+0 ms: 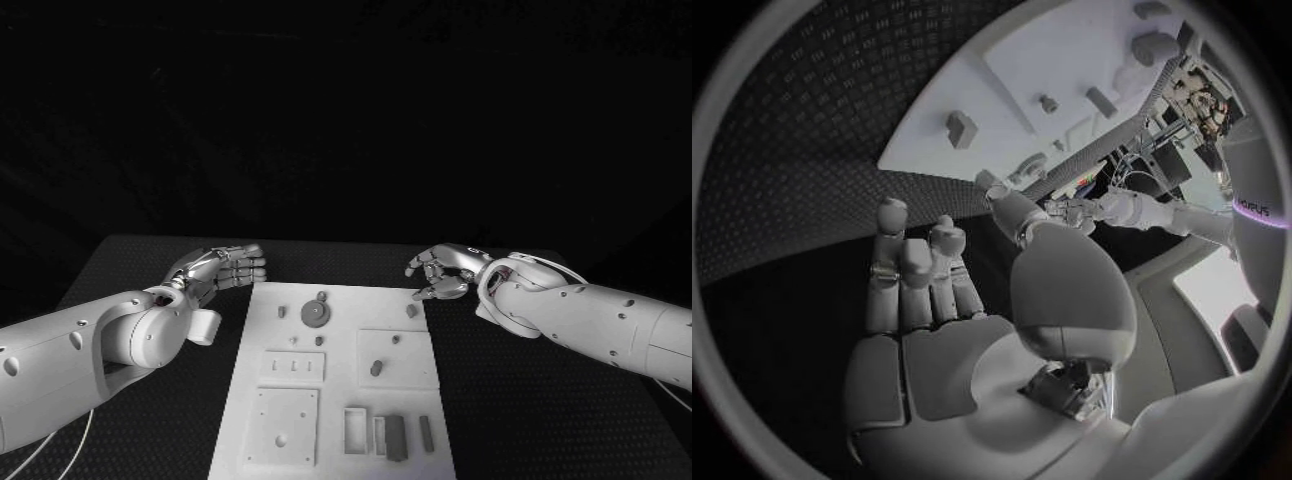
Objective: Assemble the parts on the task board
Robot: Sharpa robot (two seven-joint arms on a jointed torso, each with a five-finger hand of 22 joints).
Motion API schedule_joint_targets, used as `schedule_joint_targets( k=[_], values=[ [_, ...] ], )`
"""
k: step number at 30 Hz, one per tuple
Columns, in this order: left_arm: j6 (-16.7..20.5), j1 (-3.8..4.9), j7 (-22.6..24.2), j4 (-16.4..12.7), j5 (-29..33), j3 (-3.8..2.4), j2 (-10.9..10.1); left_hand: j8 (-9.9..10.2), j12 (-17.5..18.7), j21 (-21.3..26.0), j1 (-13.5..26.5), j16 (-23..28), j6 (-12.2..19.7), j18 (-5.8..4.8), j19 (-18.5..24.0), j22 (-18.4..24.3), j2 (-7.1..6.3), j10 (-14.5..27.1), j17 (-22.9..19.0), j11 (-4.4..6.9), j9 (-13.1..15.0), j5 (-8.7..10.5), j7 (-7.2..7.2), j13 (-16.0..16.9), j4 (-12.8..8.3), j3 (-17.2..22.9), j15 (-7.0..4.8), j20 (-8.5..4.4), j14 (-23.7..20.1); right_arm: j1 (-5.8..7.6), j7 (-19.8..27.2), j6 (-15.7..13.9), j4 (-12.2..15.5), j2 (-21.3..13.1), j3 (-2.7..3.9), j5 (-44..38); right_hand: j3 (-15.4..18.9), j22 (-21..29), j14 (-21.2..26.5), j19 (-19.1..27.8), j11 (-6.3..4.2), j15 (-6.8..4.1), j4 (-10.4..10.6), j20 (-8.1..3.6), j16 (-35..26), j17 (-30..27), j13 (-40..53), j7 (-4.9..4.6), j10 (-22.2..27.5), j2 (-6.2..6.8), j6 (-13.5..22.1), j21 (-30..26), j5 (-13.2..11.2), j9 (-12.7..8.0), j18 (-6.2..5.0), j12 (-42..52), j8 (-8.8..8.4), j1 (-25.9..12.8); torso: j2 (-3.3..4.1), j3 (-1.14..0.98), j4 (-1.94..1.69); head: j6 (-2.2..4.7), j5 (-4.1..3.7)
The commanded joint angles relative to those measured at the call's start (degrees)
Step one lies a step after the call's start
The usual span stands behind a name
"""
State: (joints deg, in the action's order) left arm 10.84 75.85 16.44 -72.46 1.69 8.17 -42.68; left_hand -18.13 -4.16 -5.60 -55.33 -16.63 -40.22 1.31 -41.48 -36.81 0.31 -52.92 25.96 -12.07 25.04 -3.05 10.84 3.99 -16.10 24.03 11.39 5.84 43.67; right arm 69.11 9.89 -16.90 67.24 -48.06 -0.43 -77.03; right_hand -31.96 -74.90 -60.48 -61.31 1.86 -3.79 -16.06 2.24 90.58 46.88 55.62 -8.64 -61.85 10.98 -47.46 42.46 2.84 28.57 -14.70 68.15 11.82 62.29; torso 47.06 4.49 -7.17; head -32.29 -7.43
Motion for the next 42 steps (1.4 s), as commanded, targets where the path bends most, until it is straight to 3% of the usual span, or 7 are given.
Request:
schedule_joint_targets(
  k=[1, 4, 12, 21, 30, 36, 42],
  values=[
    [-0.5, 0.01, 0.8, 0.0, 0.1, -0.05, 0.2, 0.2, 0.2, 0.2, 0.1, 0.2, -0.4, 1.1, -0.3, 0.0, -0.23, -0.1, -0.1, -0.35, -0.1, -0.05, 1.8, 0.0, -0.1, 0.0, 0.38, 0.16, 0.2, -0.24, 2.3, 2.7, -1.1, -0.1, 0.01, -1.9, -0.1, -1.0, 1.0, 0.7, -0.51, -0.58, -0.4, 0.23, -0.5, 0.0, -0.1, 0.92, 0.7, 0.53, 0.6, -0.4, 0.0, -0.1, -0.25, -0.5, -0.08, 0.7, 0.0, 0.1, -0.11, -0.16, -0.19],
    [-0.6, -0.01, 0.7, 0.1, 0.1, -0.05, 0.2, 0.2, 0.2, 0.2, 0.1, 0.2, -0.5, 1.1, -0.3, 0.0, -0.23, -0.1, -0.1, -0.35, -0.1, -0.05, 1.8, 0.0, -0.1, 0.0, 0.38, 0.16, 0.2, -0.56, 2.3, 2.9, -2.2, 0.0, -0.01, -2.7, -0.3, -1.1, 1.7, 1.2, -1.04, -1.15, -0.6, 0.44, -0.6, 0.0, -0.1, 1.46, 1.2, 0.76, 1.2, -0.6, 0.0, -0.1, -0.28, -0.7, -0.17, 2.2, -0.01, 0.08, -0.12, -0.26, -0.29],
    [-0.7, -0.08, 0.8, 0.3, 0.1, -0.05, 0.3, 0.2, 0.3, 0.2, 0.1, 0.2, -0.5, 1.1, -0.3, 0.0, -0.23, -0.1, -0.1, -0.35, -0.1, -0.05, 1.8, 0.0, -0.1, 0.0, 0.38, 0.17, 0.2, -1.91, 2.6, 3.4, -4.1, -0.1, -0.04, -3.6, -0.4, -1.1, 2.1, 1.6, -0.93, -1.16, -0.6, 0.67, -0.6, 0.1, -0.1, 1.31, 1.5, 0.52, 1.5, -0.7, 0.0, 0.0, -0.3, -0.7, 0.01, 3.7, -0.04, 0.14, -0.24, -0.4, -0.67],
    [-0.8, -0.1, 0.7, 0.4, 0.1, -0.05, 0.4, 0.2, 0.3, 0.2, 0.1, 0.2, -0.5, 1.1, -0.3, 0.0, -0.23, -0.1, -0.1, -0.36, -0.1, -0.05, 1.79, 0.0, -0.1, 0.0, 0.39, 0.17, 0.2, -3.37, 2.9, 3.8, -4.6, 0.2, -0.15, -4.0, -0.1, -1.2, 2.3, 1.8, -1.05, -1.22, -0.6, 0.81, -0.5, 0.1, 0.0, 1.46, 1.6, 0.15, 1.0, -0.6, 0.0, 0.2, -0.3, -0.7, 0.53, 4.4, -0.04, 0.17, -0.1, -0.52, -0.35],
    [-0.9, -0.11, 0.6, 0.4, 0.1, -0.05, 0.2, 0.2, 0.3, 0.2, 0.1, 0.2, -0.5, 1.1, -0.3, 0.0, -0.24, -0.1, -0.1, -0.37, -0.1, -0.04, 1.79, 0.0, -0.2, 0.0, 0.39, 0.17, 0.2, -3.79, 3.2, 4.0, -4.4, 0.2, -0.17, -2.9, 0.4, -1.2, 2.3, 1.7, -1.14, -1.32, -0.5, 0.92, -0.3, 0.2, 0.1, 1.55, 1.5, -0.45, 0.3, -0.5, 0.0, 0.5, -0.3, -0.6, 1.17, 4.2, -0.09, 0.29, -0.18, -0.77, -0.79],
    [-0.9, -0.11, 0.5, 0.4, 0.1, -0.05, 0.2, 0.2, 0.3, 0.2, 0.1, 0.2, -0.4, 1.09, -0.3, 0.0, -0.25, -0.1, -0.1, -0.37, -0.1, -0.04, 1.79, 0.0, -0.1, 0.0, 0.39, 0.18, 0.2, -3.94, 3.4, 4.2, -3.6, 0.3, -0.17, -2.3, 0.8, -1.2, 2.2, 1.5, -1.09, -1.3, -0.4, 0.89, -0.1, 0.2, 0.2, 1.48, 1.3, -0.99, -0.4, -0.3, 0.0, 0.8, -0.3, -0.4, 1.7, 3.7, -0.04, 0.23, -0.15, -0.9, -0.69],
    [-0.9, -0.11, 0.6, 0.4, 0.1, -0.05, 0.2, 0.2, 0.3, 0.3, 0.1, 0.2, -0.4, 1.09, -0.3, 0.0, -0.25, -0.1, -0.1, -0.37, -0.1, -0.04, 1.8, 0.0, -0.1, 0.0, 0.39, 0.18, 0.2, -3.99, 3.5, 4.5, -3.3, 0.4, -0.17, -1.3, 1.0, -1.2, 2.0, 1.4, -1.04, -1.26, -0.2, 0.85, 0.0, 0.2, 0.2, 1.43, 1.1, -1.69, -0.7, -0.2, 0.0, 1.0, -0.3, -0.3, 2.0, 3.0, -0.11, 0.3, -0.17, -1.01, -0.75]
  ],
)
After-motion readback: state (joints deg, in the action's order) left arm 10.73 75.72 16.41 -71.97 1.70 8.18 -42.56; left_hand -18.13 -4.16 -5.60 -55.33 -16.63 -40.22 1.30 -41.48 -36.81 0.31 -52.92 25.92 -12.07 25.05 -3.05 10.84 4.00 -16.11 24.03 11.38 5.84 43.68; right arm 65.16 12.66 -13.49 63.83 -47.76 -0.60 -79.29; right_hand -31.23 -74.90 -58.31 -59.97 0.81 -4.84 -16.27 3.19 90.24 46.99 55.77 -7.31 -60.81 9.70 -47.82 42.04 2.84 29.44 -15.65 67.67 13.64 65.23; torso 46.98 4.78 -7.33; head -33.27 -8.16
